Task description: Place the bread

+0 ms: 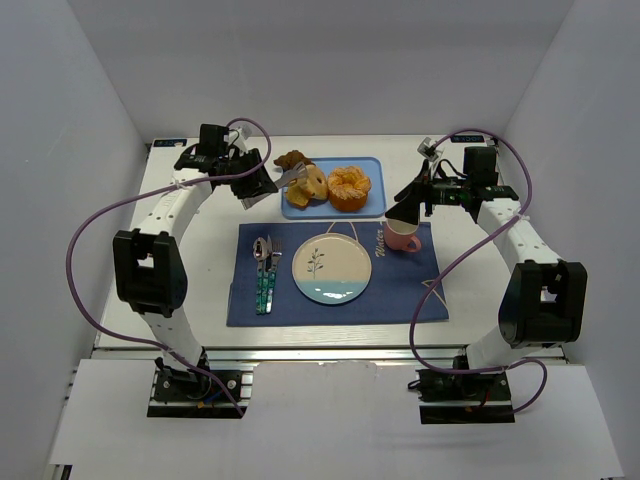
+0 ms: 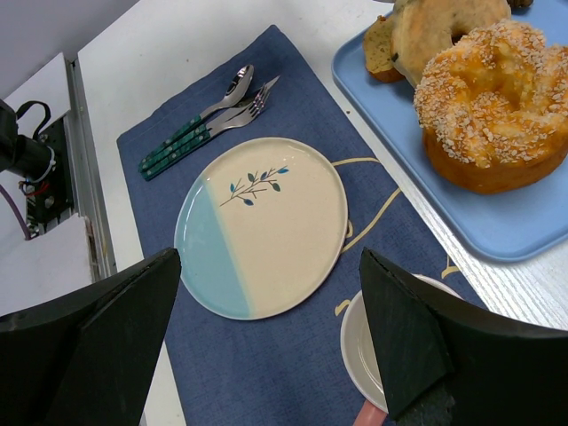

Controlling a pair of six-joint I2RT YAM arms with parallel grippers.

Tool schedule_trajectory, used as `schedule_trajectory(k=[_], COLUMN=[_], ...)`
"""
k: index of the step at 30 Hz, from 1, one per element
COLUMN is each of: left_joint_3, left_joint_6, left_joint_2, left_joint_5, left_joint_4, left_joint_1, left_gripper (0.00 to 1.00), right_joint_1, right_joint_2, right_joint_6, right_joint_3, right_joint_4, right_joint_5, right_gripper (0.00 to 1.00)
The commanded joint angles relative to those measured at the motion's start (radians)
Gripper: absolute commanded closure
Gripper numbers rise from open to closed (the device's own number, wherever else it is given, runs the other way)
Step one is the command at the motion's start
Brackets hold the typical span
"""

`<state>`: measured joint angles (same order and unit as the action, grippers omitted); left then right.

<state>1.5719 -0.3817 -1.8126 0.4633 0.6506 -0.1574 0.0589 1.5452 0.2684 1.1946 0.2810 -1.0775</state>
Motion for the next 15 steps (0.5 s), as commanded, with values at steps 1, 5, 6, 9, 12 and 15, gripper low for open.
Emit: schedule_trajectory(k=[1,5,6,9,12,15], left_joint_3=[0.05,0.069,0.073,0.079,0.083,0.083], left_joint_6=[0.009,0.017,0.018,0.021,0.026,0.029], left_joint_2=[0.003,-0.004,-0.007,-0.007,-0.008,-0.011], left_joint_5=[0.014,-0.014,-0.017,-0.034,-0.04,-0.04], left_joint_4=[-0.008,0.018,0.021,0.029,0.035,0.035], left_joint_1=[-0.005,-0.004,-0.004,-0.004,-0.004,-0.004], left_gripper=[0.46,0.45,0.45,0.45,0.45,0.45], right_joint_1=[-0.005,-0.005,-0.004,-0.004,-0.004,-0.005], right_joint_2=[-0.039,-0.036,-0.037,-0.036,-0.034,-0.033], right_joint_6=[-0.006,-0.008,-0.008,-0.008,-0.006,-0.008], right_joint_3=[-0.009,-0.006,-0.006,-0.004,-0.004,-0.004], right_joint_4=[-0.031,-0.031,-0.031,-0.029,-0.029,-0.031], right_joint_5=[-0.032,-0.033,-0.033,-0.035,-0.036,-0.036], right_gripper=[0.13,0.13,0.13,0.13,0.13,0.13])
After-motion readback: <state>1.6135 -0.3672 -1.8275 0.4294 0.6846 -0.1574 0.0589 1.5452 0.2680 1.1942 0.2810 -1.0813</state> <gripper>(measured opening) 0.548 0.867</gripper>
